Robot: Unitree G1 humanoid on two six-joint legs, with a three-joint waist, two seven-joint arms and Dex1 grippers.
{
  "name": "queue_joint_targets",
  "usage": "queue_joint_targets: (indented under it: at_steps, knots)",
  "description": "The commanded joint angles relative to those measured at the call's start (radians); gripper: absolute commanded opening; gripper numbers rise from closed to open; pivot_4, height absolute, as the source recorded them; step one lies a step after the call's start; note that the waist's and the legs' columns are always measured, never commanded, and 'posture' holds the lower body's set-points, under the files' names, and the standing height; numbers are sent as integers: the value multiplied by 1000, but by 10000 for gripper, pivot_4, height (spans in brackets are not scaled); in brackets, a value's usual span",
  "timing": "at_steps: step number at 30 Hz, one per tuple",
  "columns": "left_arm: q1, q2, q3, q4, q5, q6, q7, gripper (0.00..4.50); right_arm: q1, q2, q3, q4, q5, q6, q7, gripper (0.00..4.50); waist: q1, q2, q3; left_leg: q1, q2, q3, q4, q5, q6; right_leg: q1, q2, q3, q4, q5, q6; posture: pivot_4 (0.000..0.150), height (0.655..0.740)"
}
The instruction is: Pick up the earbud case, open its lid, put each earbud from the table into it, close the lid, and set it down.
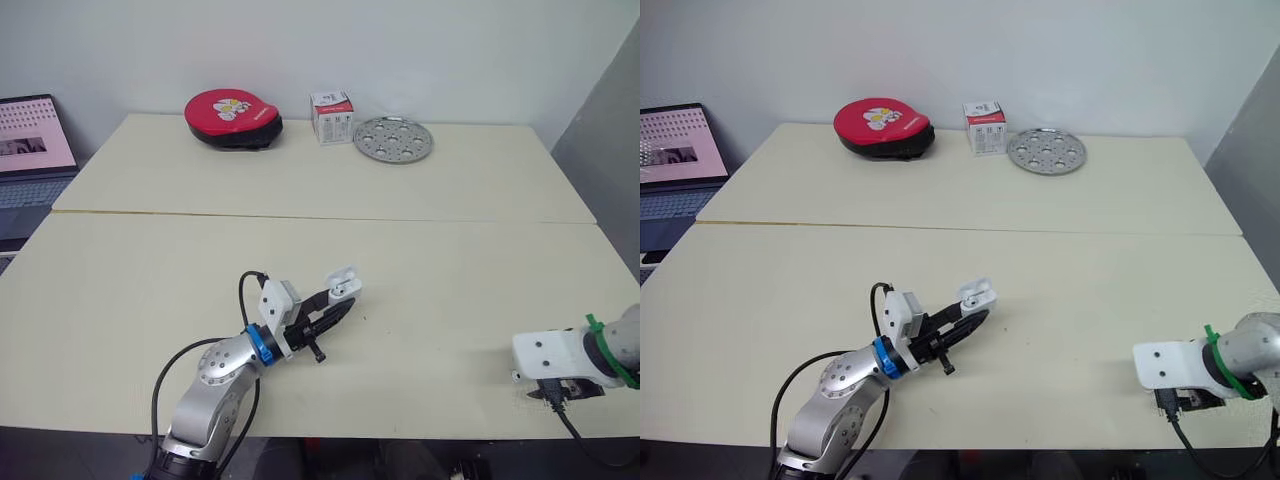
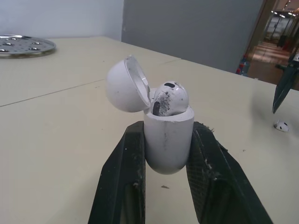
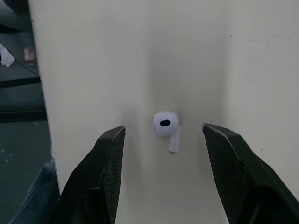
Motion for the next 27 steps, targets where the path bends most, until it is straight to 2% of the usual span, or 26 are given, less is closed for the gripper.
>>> queue_joint_targets:
  at_steps: [1,8,19,22,27]
  knots:
    - [-8,-8,-6,-26,-11,-10,-6,8088,-51,9,56,32,-50,-14,-11,27124,1,0,0,-1,0,0,0,0,0,0,0,0,0,0,0,1500,7400]
    - [-6,-12,-7,-24,-9,-14,-3,8088,-82,29,102,93,-65,-37,-7,27124,2,0,0,-4,0,-1,0,0,0,-1,0,-1,-3,0,0,1500,7400]
    - [-4,-25,-13,-21,-2,-18,0,8088,-81,50,109,52,-38,4,7,27124,2,0,0,-3,0,-1,0,0,0,-1,0,-1,-2,0,0,1500,7400]
    - [-5,-24,-15,-21,-2,-18,-1,8088,-83,51,110,33,-27,12,18,20932,2,0,0,-3,0,-1,0,0,0,-1,0,-1,-2,0,0,1500,7400]
    - [-5,-24,-17,-21,-1,-18,-1,8088,-86,52,119,21,-26,16,30,3865,2,0,0,-3,0,-1,0,0,0,-1,0,-1,-2,0,0,1500,7400]
